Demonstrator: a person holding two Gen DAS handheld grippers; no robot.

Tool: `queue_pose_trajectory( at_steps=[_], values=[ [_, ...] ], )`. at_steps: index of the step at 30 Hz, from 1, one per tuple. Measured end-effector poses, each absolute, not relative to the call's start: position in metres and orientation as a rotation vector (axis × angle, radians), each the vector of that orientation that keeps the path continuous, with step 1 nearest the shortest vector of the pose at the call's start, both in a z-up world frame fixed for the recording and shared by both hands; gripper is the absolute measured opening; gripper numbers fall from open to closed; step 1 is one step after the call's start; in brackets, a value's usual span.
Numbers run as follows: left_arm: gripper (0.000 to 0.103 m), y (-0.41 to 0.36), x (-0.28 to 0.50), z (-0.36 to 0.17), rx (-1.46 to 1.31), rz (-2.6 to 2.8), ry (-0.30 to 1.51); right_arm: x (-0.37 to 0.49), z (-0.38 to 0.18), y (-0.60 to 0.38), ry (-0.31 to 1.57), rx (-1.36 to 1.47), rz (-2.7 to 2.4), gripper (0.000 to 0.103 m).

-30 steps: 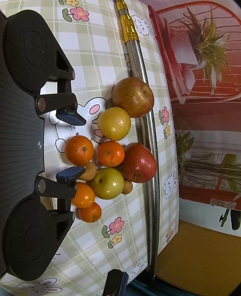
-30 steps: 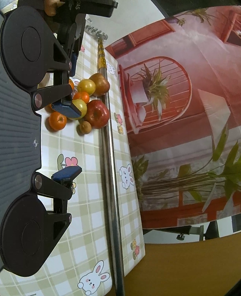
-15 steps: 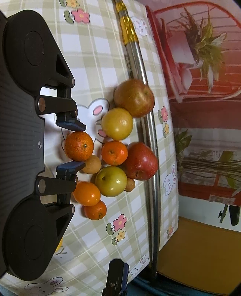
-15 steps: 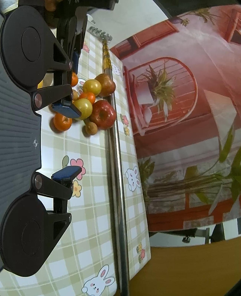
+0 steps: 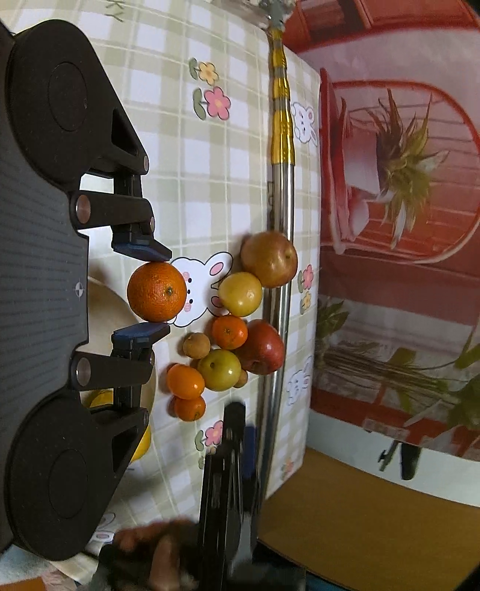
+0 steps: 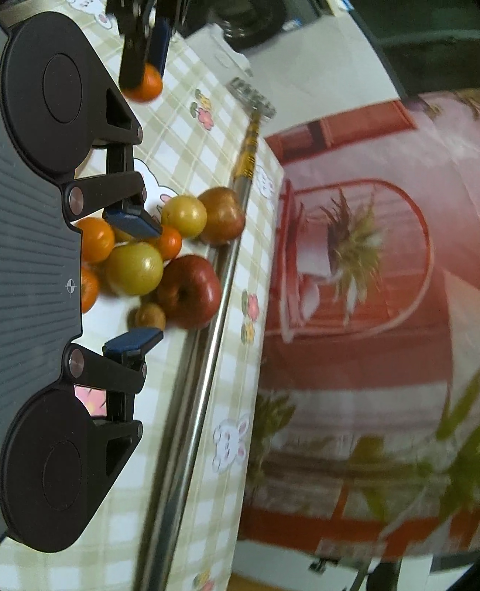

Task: Organize fruits
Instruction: 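Grasp a tangerine with the left gripper while the right gripper grasps a yellow-green pear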

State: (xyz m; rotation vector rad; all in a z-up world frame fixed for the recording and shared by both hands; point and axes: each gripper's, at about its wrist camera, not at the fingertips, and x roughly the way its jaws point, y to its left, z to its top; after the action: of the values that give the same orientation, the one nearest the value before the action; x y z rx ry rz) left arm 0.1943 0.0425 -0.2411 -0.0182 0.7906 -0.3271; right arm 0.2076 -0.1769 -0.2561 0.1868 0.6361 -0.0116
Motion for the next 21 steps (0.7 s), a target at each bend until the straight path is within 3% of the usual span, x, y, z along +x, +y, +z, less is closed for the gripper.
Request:
queue_pose_trajectory(
  at_steps=[8, 21],
  values=[
    [0.038, 0.052, 0.184, -0.241, -0.052, -0.319, 0.786, 0.243, -0.281, -0.16, 0.724, 0.128, 0.014, 0.039],
    [0.038, 0.05, 0.177, -0.251, -0.082, -0.324, 0.802, 0.252, -0.293, -0.165, 0.747, 0.17, 0.004, 0.039]
  ],
)
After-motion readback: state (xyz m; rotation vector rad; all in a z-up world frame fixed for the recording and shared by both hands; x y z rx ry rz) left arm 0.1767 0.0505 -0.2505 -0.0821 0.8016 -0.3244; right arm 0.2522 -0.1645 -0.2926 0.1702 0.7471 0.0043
